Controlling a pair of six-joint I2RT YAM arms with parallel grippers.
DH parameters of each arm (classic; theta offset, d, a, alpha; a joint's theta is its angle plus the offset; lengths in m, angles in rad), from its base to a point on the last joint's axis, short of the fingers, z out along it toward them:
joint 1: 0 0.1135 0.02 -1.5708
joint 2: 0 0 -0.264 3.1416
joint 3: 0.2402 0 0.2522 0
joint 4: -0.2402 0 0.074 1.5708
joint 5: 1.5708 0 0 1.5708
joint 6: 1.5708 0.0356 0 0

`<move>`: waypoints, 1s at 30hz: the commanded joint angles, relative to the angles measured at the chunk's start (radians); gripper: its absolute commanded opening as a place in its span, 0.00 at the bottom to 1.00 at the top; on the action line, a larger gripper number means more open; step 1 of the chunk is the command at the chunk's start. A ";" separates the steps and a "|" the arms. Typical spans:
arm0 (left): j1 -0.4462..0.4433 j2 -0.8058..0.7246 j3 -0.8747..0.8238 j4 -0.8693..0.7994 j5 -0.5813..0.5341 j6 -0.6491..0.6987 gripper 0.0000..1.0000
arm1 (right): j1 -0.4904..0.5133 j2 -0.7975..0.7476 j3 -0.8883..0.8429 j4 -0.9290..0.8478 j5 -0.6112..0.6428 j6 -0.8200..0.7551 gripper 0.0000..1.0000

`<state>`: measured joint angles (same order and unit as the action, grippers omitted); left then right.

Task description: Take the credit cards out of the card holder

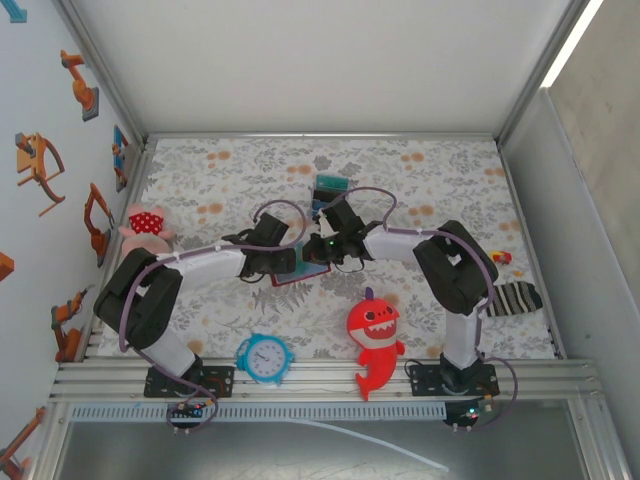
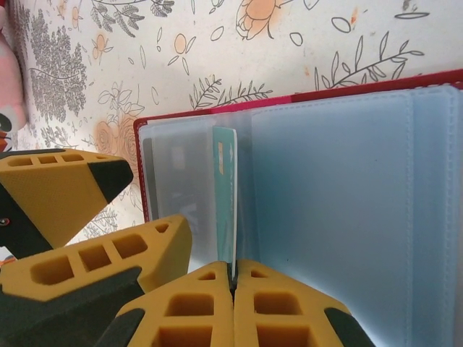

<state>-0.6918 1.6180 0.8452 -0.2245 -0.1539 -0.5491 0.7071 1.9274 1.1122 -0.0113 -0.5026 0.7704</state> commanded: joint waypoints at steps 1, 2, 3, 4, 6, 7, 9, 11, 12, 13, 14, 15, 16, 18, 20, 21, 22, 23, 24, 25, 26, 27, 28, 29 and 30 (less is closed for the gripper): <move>-0.009 0.022 0.029 0.006 0.026 0.023 0.71 | -0.005 -0.020 -0.026 -0.056 0.050 -0.013 0.03; -0.011 0.027 0.031 0.008 0.032 0.021 0.71 | -0.004 -0.021 -0.028 -0.055 0.051 -0.012 0.03; -0.012 0.032 0.033 0.014 0.037 0.019 0.71 | -0.005 -0.022 -0.030 -0.055 0.053 -0.012 0.03; -0.011 0.037 0.034 0.019 0.042 0.016 0.71 | -0.005 -0.023 -0.032 -0.054 0.054 -0.012 0.03; -0.012 0.044 0.031 0.028 0.047 0.008 0.71 | -0.005 -0.028 -0.037 -0.056 0.063 -0.010 0.03; -0.013 0.049 0.031 0.031 0.048 0.005 0.71 | -0.005 -0.031 -0.040 -0.056 0.068 -0.010 0.02; -0.012 0.053 0.031 0.042 0.053 -0.003 0.71 | -0.005 -0.040 -0.047 -0.057 0.075 -0.011 0.03; -0.011 0.058 0.029 0.056 0.067 -0.005 0.71 | -0.005 -0.047 -0.054 -0.058 0.079 -0.011 0.03; -0.012 0.062 0.027 0.063 0.077 -0.007 0.71 | -0.005 -0.051 -0.057 -0.058 0.079 -0.011 0.02; -0.012 0.064 0.029 0.068 0.083 -0.007 0.71 | -0.005 -0.054 -0.060 -0.057 0.082 -0.012 0.02; -0.012 0.067 0.029 0.073 0.090 -0.008 0.71 | -0.005 -0.058 -0.063 -0.057 0.085 -0.011 0.02; -0.012 0.069 0.029 0.079 0.096 -0.008 0.71 | -0.005 -0.061 -0.065 -0.058 0.088 -0.011 0.02; -0.012 0.070 0.029 0.085 0.102 -0.008 0.71 | -0.005 -0.065 -0.067 -0.059 0.091 -0.011 0.02; -0.011 0.072 0.031 0.097 0.112 -0.009 0.71 | -0.005 -0.070 -0.070 -0.062 0.094 -0.013 0.02; -0.011 0.074 0.035 0.098 0.111 -0.009 0.71 | -0.004 -0.073 -0.070 -0.064 0.097 -0.017 0.02; -0.012 0.072 0.037 0.095 0.110 -0.009 0.71 | -0.004 -0.074 -0.069 -0.067 0.098 -0.021 0.02; -0.012 0.071 0.039 0.092 0.108 -0.010 0.71 | -0.004 -0.075 -0.067 -0.072 0.099 -0.025 0.02; -0.012 0.069 0.040 0.090 0.103 -0.009 0.71 | -0.005 -0.077 -0.062 -0.080 0.103 -0.032 0.02; -0.012 0.066 0.040 0.087 0.098 -0.010 0.71 | -0.005 -0.080 -0.056 -0.093 0.109 -0.040 0.02; -0.011 0.063 0.040 0.085 0.096 -0.009 0.71 | -0.005 -0.081 -0.050 -0.106 0.116 -0.046 0.02; -0.012 0.060 0.040 0.082 0.091 -0.009 0.71 | -0.005 -0.084 -0.045 -0.122 0.124 -0.054 0.02; -0.011 0.055 0.041 0.080 0.087 -0.010 0.72 | -0.005 -0.088 -0.040 -0.137 0.133 -0.064 0.02; -0.011 0.052 0.040 0.078 0.084 -0.010 0.71 | -0.005 -0.091 -0.034 -0.150 0.142 -0.071 0.02; -0.011 0.049 0.040 0.076 0.079 -0.008 0.72 | -0.005 -0.095 -0.029 -0.165 0.151 -0.080 0.02; -0.012 0.044 0.040 0.074 0.078 -0.009 0.72 | -0.005 -0.100 -0.024 -0.177 0.159 -0.086 0.02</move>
<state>-0.6991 1.6733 0.8631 -0.1425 -0.0807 -0.5468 0.7071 1.8561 1.0714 -0.0799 -0.4068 0.7307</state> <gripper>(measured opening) 0.716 0.038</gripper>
